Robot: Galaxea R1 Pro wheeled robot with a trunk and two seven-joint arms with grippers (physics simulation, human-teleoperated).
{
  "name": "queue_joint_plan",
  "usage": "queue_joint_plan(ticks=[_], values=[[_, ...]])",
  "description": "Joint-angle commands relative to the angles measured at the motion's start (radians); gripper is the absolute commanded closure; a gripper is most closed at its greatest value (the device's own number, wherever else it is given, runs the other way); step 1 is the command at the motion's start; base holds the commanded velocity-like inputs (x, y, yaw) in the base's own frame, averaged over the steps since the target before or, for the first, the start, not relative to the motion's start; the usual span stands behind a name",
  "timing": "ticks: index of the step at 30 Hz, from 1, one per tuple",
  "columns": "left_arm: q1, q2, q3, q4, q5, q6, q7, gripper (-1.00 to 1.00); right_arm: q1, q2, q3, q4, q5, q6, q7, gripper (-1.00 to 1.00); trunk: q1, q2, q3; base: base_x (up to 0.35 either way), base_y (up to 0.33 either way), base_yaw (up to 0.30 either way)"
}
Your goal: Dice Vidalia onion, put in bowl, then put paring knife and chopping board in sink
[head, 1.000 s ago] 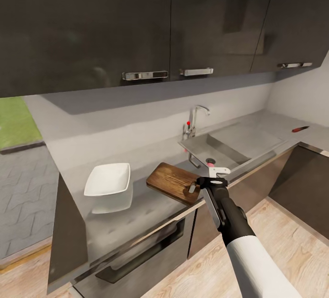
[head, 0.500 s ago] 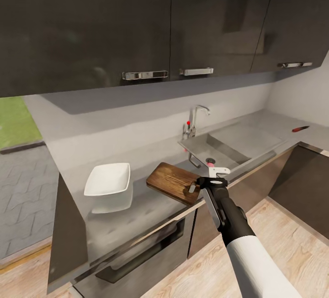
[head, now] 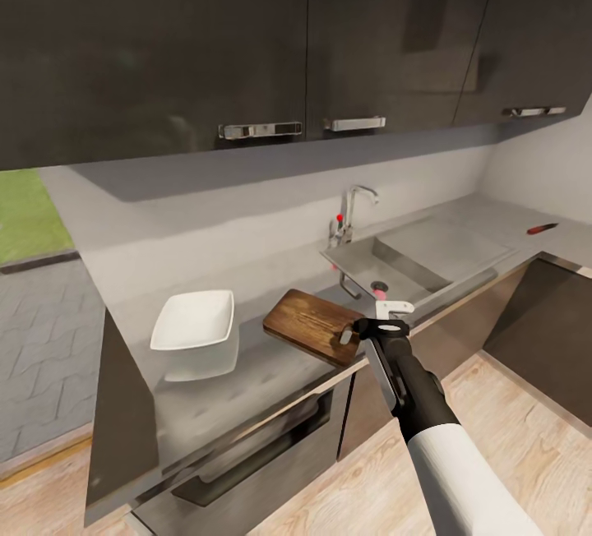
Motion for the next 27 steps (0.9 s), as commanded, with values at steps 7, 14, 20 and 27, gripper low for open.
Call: queue_joint_plan(ticks=[7, 14, 20, 27], values=[[0.0, 0.0, 0.0, -0.001, 0.004, -0.002, 0.0, -1.0, -0.001, 0.0, 0.002, -0.001, -0.001, 0.006, -0.005, -1.0, 0.0, -0.002, -0.008, 0.0, 0.0, 0.0], [0.0, 0.0, 0.0, -0.001, 0.004, -0.002, 0.0, -1.0, -0.001, 0.0, 0.002, -0.001, -0.002, 0.005, -0.006, -1.0, 0.0, -0.002, -0.012, 0.0, 0.0, 0.0], [0.0, 0.0, 0.0, -0.001, 0.004, -0.002, 0.0, -1.0, -0.001, 0.001, 0.002, -0.001, -0.002, 0.005, -0.006, -1.0, 0.0, -0.002, -0.014, 0.0, 0.0, 0.0], [0.0, 0.0, 0.0, -0.001, 0.004, -0.002, 0.0, -1.0, -0.001, 0.001, 0.003, -0.001, -0.002, 0.004, -0.003, -1.0, 0.0, -0.002, -0.014, 0.0, 0.0, 0.0]])
